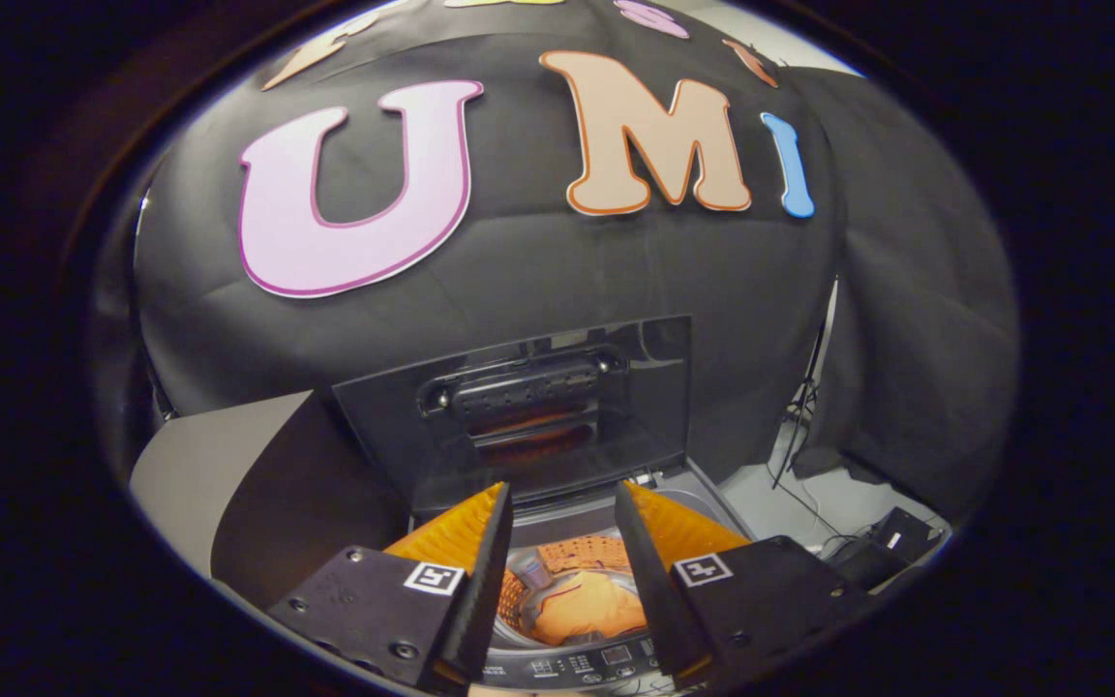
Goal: Put the clothes into the washing machine and then close the washing machine lid.
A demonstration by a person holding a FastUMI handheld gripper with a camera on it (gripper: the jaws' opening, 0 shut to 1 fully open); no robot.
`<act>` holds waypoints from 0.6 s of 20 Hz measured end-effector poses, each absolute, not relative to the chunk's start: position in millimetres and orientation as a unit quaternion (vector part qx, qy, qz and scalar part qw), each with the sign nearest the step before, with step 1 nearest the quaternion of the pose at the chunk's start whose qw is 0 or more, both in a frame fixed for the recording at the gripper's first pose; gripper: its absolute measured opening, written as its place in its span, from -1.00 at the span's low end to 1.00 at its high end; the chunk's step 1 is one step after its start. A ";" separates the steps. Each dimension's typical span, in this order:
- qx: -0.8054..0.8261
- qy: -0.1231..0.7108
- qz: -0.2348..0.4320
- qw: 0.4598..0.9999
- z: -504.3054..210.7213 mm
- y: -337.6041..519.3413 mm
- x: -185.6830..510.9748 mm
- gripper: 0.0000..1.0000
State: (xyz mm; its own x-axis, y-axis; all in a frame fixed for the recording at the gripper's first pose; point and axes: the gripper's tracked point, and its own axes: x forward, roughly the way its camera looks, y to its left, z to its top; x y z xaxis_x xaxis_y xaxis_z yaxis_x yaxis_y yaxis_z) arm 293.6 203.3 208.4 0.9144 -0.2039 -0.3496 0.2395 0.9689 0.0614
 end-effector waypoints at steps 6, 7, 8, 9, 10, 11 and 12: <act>0.030 0.163 -0.106 0.980 221.7 211.6 297.7 0.96; 0.026 0.160 -0.105 0.981 226.0 213.0 301.5 0.96; 0.023 0.156 -0.104 0.982 230.4 215.2 304.7 0.96; 0.021 0.154 -0.102 0.983 235.9 217.6 309.7 0.96; 0.017 0.151 -0.100 0.983 242.2 220.8 315.4 0.96; 0.014 0.148 -0.096 0.984 249.8 224.5 322.9 0.96; 0.009 0.143 -0.093 0.985 256.6 228.4 333.5 0.96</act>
